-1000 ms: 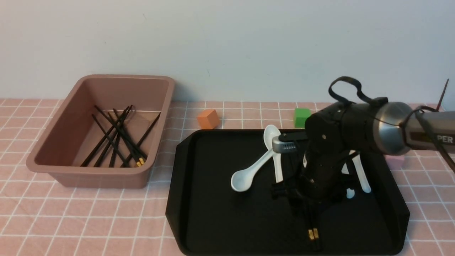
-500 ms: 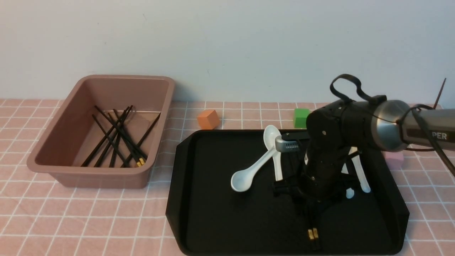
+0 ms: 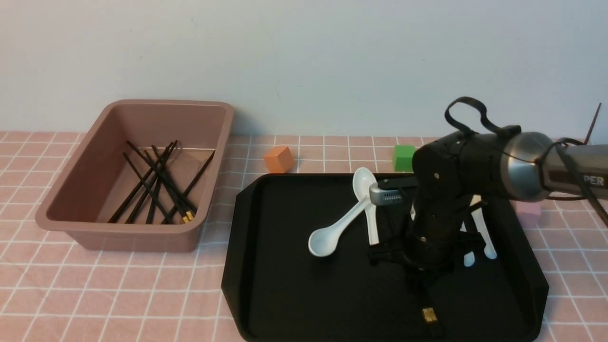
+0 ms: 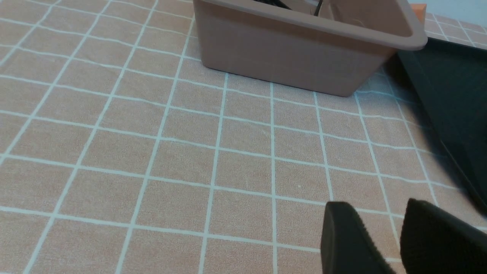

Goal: On pink tablecloth take chopsticks from black tray and put them in box.

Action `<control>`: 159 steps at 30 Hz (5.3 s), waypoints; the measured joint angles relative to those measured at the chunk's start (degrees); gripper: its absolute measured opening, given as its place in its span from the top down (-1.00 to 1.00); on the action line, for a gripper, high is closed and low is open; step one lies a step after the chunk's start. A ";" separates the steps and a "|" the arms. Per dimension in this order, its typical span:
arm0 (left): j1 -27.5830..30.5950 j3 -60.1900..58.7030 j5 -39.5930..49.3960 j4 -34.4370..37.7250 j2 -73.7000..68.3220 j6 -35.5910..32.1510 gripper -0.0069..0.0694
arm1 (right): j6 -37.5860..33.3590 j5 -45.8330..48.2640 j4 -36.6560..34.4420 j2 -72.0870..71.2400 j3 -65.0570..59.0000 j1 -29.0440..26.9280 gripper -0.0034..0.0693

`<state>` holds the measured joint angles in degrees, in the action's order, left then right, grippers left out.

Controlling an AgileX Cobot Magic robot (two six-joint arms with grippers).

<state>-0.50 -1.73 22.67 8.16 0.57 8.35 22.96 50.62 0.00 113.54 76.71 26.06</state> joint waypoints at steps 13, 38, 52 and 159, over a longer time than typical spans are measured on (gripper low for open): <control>0.00 0.00 0.00 0.00 0.00 0.00 0.19 | -0.49 7.66 0.00 -16.78 2.75 2.87 0.55; 0.00 0.00 0.00 0.00 0.00 0.00 0.19 | -7.94 -7.33 -17.61 36.43 81.17 16.22 0.33; 0.00 0.00 0.00 0.00 0.00 0.00 0.19 | -13.14 15.55 -13.56 22.79 81.46 14.66 -0.17; 0.00 0.00 0.00 0.00 0.00 0.00 0.19 | -32.96 -27.86 -11.00 -114.09 -77.52 -21.32 0.87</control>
<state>-0.50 -1.73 22.67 8.16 0.57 8.35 -10.00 22.77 -11.00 -0.55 -0.81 4.75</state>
